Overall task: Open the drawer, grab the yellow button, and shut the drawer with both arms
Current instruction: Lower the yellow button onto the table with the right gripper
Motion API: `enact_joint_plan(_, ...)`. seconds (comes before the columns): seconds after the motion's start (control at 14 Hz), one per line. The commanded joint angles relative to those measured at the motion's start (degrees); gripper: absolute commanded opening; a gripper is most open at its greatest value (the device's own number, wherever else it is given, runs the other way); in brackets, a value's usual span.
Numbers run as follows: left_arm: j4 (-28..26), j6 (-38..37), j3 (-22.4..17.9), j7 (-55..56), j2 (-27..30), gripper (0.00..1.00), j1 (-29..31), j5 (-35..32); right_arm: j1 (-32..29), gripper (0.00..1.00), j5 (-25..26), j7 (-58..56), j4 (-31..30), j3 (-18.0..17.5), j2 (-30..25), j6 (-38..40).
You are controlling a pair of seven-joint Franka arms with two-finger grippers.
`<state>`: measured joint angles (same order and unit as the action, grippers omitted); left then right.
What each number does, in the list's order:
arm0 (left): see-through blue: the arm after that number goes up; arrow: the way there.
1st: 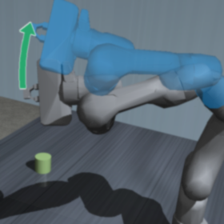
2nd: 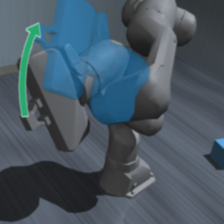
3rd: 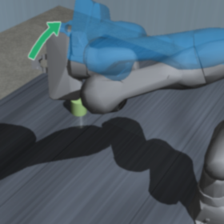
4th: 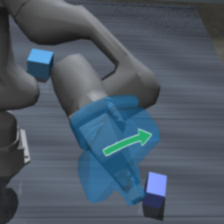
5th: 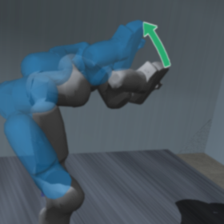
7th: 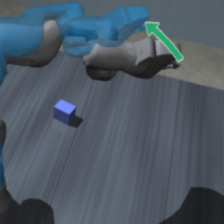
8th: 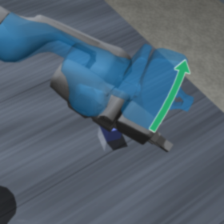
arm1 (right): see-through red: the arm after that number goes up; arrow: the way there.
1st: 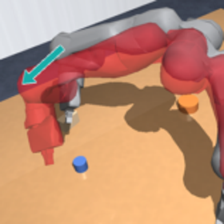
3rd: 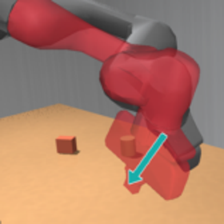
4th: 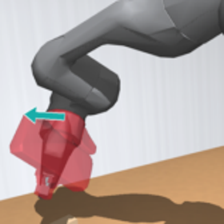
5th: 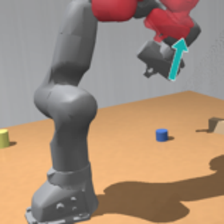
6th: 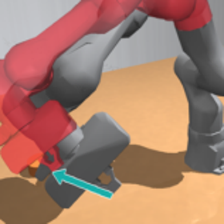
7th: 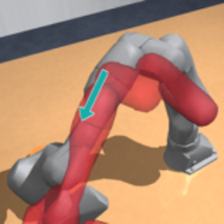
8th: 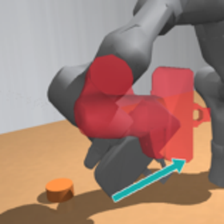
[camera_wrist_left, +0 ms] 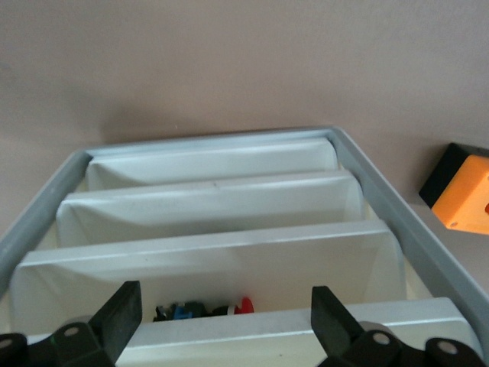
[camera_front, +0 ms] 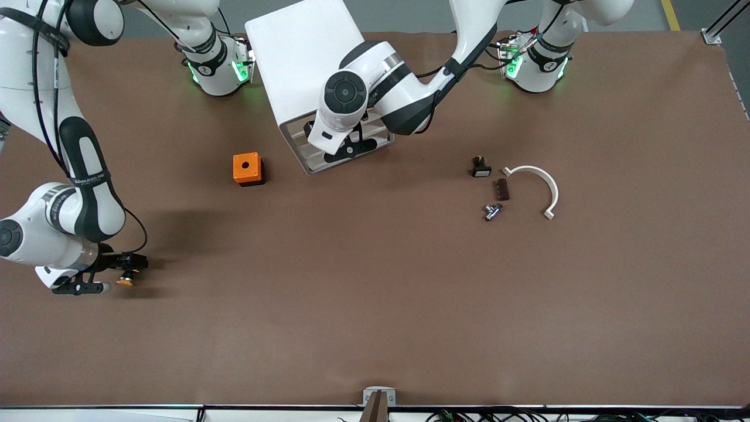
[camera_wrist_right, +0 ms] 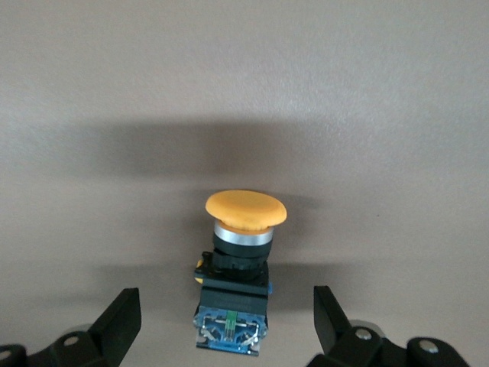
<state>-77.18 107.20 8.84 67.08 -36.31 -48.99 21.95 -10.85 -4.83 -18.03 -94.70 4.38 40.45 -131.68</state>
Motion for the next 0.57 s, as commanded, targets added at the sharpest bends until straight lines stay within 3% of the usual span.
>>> enact_joint_plan(0.0,0.1,0.5,0.0,0.6,-0.3,1.0,-1.5,2.0,-0.4,1.0,-0.2,0.3,2.2,-0.8,-3.0,7.5)
enact_joint_plan(0.5,0.3,0.5,-0.1,0.7,-0.1,1.0,-0.8,4.0,5.7,1.0,0.8,11.0,4.7,-0.7,-12.7,23.4)
